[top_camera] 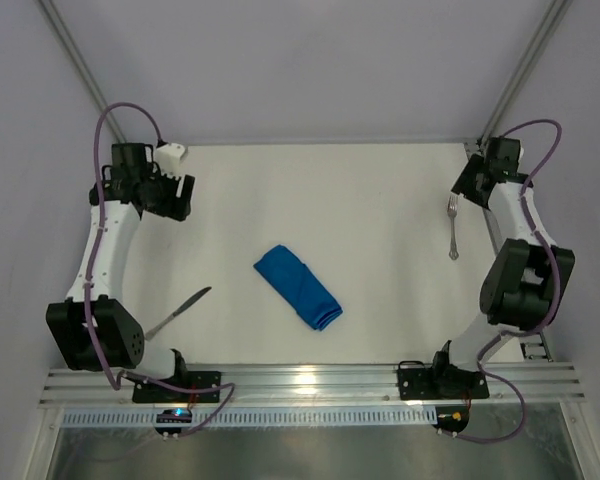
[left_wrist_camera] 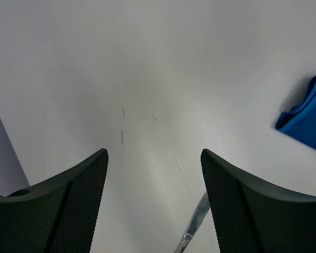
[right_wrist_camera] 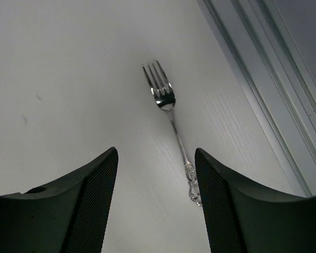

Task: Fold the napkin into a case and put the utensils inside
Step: Pick up the fork from the corner of the board, then stuff the fork into the folded napkin.

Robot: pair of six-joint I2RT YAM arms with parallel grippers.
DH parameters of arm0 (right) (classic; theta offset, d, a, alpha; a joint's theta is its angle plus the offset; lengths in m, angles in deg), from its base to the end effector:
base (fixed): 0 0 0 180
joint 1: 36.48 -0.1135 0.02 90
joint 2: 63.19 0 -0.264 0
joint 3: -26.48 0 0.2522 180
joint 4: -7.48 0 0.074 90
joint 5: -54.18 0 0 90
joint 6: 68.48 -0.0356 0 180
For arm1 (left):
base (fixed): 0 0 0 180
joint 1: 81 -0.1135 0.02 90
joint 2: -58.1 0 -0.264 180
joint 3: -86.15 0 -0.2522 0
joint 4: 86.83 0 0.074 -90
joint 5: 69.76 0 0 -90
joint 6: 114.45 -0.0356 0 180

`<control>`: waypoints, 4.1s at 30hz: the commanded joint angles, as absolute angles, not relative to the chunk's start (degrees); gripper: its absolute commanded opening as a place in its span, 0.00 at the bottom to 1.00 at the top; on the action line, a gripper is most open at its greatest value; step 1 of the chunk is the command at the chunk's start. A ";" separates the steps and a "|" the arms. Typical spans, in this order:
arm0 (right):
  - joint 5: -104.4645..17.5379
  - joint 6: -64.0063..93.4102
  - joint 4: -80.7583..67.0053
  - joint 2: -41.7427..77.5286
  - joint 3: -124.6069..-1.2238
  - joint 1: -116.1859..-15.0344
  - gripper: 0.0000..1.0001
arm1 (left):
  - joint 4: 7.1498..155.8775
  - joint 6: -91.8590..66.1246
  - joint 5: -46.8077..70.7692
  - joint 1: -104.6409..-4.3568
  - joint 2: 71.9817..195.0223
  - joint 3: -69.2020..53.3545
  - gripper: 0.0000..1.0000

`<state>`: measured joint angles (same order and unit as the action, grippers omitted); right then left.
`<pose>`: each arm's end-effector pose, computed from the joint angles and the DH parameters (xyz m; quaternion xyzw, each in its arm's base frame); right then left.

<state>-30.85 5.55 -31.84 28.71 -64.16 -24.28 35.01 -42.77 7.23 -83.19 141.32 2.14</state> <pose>0.3552 -0.0799 0.3006 0.2384 0.8759 -0.0256 0.4187 0.3112 0.0039 0.3540 0.1715 0.9041 -0.0360 0.3897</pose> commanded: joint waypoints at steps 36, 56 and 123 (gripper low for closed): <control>-28.97 14.41 -26.08 33.94 -68.32 -55.00 0.04 | 27.02 -41.24 -18.24 -73.80 156.96 -3.37 0.58; -30.90 6.58 8.92 37.27 -51.45 -84.82 0.04 | 42.23 -27.79 -17.99 -67.47 170.42 -5.56 0.58; -21.85 12.47 -26.23 40.97 -51.00 -96.25 0.04 | 37.49 -35.35 -22.21 -67.38 175.52 1.38 0.00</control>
